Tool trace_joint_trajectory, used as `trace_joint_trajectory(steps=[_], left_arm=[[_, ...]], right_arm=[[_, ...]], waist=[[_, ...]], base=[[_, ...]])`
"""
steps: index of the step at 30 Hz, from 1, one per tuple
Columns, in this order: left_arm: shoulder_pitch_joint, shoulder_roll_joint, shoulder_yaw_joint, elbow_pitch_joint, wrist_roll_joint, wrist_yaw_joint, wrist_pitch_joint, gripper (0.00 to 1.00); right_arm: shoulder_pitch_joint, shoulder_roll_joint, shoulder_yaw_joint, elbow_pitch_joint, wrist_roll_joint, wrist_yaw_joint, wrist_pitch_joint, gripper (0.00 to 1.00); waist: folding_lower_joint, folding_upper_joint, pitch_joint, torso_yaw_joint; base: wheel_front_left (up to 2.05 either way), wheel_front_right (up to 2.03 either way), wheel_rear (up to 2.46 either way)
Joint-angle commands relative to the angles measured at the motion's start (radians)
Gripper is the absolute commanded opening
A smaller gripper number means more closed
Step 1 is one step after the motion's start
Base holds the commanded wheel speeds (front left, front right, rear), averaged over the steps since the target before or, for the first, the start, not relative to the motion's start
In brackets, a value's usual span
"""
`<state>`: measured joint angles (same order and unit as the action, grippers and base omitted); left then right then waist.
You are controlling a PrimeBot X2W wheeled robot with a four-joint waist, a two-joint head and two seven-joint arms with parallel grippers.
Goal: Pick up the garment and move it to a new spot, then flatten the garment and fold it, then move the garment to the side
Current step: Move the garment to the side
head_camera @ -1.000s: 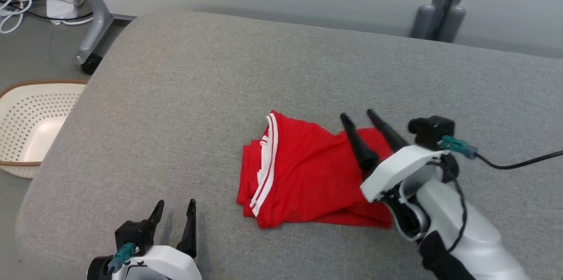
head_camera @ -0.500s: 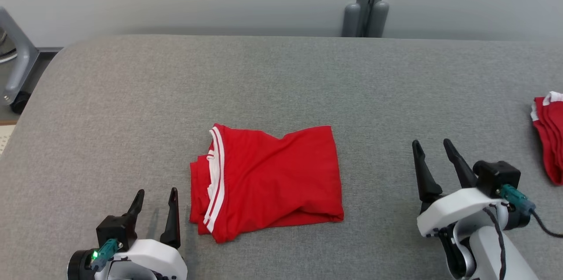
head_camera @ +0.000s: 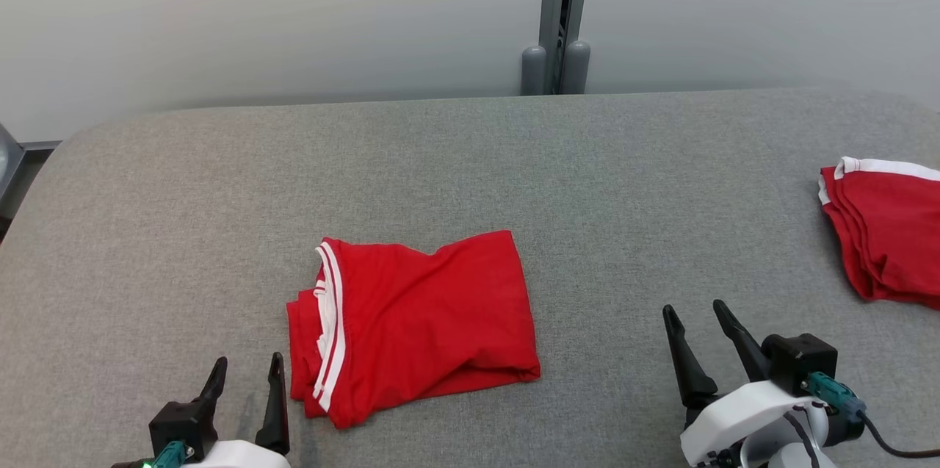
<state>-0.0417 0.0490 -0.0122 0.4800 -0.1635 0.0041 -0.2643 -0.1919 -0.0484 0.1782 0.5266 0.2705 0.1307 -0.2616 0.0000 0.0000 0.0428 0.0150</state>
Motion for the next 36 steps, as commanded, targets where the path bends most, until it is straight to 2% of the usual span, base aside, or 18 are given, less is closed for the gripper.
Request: trace_joint_trajectory(steps=[1,5,11,14,19,25,26,27,31,36], left_arm=[[0.010,0.004,0.004,-0.006,-0.004,0.004,0.001,1.00],[-0.012,0.004,-0.009,-0.013,-0.011,0.005,0.001,1.00],[-0.050,0.004,-0.046,-0.010,-0.024,-0.005,0.001,1.00],[-0.062,0.004,-0.067,-0.006,-0.035,-0.005,0.001,1.00],[-0.079,0.005,-0.106,0.002,-0.043,-0.010,0.000,1.00],[-0.088,0.004,-0.122,-0.007,-0.051,-0.004,0.001,1.00],[-0.090,0.004,-0.121,-0.007,-0.051,-0.002,0.001,1.00],[-0.091,0.004,-0.114,-0.009,-0.049,-0.002,0.000,1.00],[-0.083,0.004,-0.107,-0.009,-0.029,-0.010,0.001,1.00],[-0.074,0.004,-0.089,-0.014,-0.007,-0.019,0.001,1.00]], right_arm=[[0.007,-0.005,0.003,-0.004,0.003,0.000,-0.004,1.00],[-0.011,-0.005,0.033,0.004,0.017,0.000,-0.004,1.00],[-0.103,-0.005,0.145,0.043,0.105,0.000,-0.004,1.00],[-0.163,-0.006,0.194,0.094,0.158,0.000,-0.004,1.00],[-0.243,-0.006,0.217,0.209,0.185,0.000,-0.004,1.00],[-0.309,-0.006,0.269,0.361,0.245,0.000,-0.002,1.00],[-0.313,-0.006,0.282,0.378,0.266,0.000,0.002,0.35],[-0.319,-0.002,0.316,0.398,0.293,0.000,0.002,0.00],[-0.341,-0.009,0.326,0.409,0.337,0.000,-0.001,0.00],[-0.325,-0.007,0.274,0.372,0.328,0.000,-0.002,0.00]], waist=[[0.0000,0.0000,0.001,0.002],[0.0000,0.0000,0.029,0.022],[0.0000,0.0000,0.092,0.092],[0.0000,0.0000,0.115,0.142],[0.0000,0.0000,0.142,0.223],[0.0000,0.0000,0.159,0.262],[0.0000,0.0000,0.160,0.262],[0.0000,0.0000,0.157,0.250],[0.0000,0.0000,0.140,0.191],[0.0000,0.0000,0.112,0.064]], base=[[0.00,0.00,0.00],[0.00,0.00,0.00],[0.00,0.00,0.00],[0.00,0.00,0.00],[0.00,0.00,0.00],[0.00,0.00,0.00],[0.00,0.00,0.00],[0.00,0.00,0.00],[0.00,0.00,0.00],[0.00,0.00,0.00]])
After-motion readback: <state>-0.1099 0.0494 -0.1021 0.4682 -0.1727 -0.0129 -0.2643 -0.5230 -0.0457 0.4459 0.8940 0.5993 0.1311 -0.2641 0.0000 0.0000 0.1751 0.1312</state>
